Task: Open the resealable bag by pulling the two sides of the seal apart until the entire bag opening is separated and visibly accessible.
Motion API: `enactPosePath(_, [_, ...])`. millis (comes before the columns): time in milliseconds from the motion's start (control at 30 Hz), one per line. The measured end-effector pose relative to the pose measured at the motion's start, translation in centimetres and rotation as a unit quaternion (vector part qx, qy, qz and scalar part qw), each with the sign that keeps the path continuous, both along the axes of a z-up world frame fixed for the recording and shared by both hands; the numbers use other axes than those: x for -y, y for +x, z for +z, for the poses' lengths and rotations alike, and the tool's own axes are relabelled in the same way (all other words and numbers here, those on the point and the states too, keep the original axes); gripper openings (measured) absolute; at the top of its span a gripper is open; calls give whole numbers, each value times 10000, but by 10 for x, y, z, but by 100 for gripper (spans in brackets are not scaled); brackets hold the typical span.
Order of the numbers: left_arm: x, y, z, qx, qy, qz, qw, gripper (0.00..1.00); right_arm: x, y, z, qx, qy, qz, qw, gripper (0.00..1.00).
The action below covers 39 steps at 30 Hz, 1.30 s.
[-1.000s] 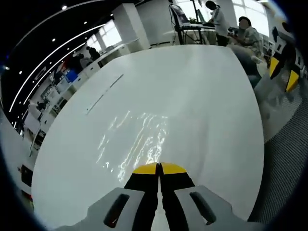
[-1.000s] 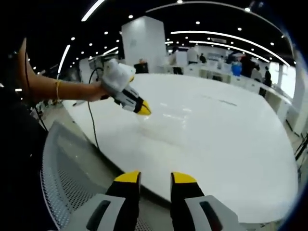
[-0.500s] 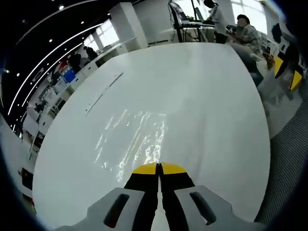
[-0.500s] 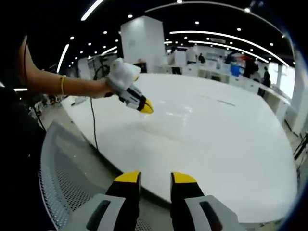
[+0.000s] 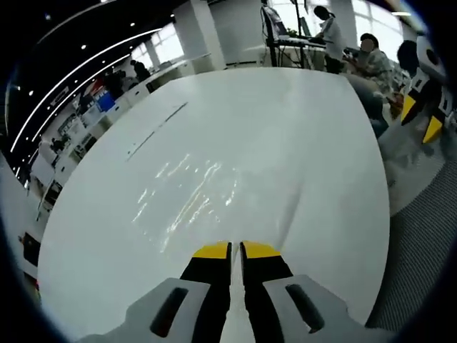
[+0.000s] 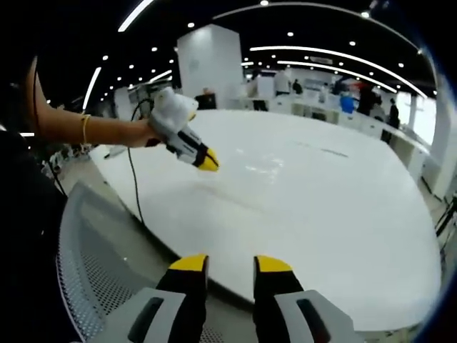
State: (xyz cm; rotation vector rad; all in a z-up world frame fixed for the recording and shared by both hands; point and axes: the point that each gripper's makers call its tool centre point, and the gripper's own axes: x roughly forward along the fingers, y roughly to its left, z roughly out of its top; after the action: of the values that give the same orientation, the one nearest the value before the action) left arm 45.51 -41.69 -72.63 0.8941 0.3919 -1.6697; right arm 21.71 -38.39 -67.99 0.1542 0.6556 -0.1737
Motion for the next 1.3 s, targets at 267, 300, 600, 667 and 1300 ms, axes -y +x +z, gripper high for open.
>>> enactPosePath(267, [-3,-3,10,-131,-194,51,9997,4,1,0,0,9,1,0,10000,22])
enactPosePath(300, [-4,-4,12,-142,-210,62,9997,4,1,0,0,15,2,-4,10000,22])
enactPosePath(600, [-18,-13,40,-470,-723,186,9961,11,1,0,0,-7,-31,7,10000,22])
enactPosePath(667, [-23,-14,47,-462,-832,199,9953,13,1,0,1,19,-20,-15,10000,22])
enactPosePath(1300, [-82,-18,63,-750,-1293,893,9847,44,9,7,8,161,37,-299,9994,32])
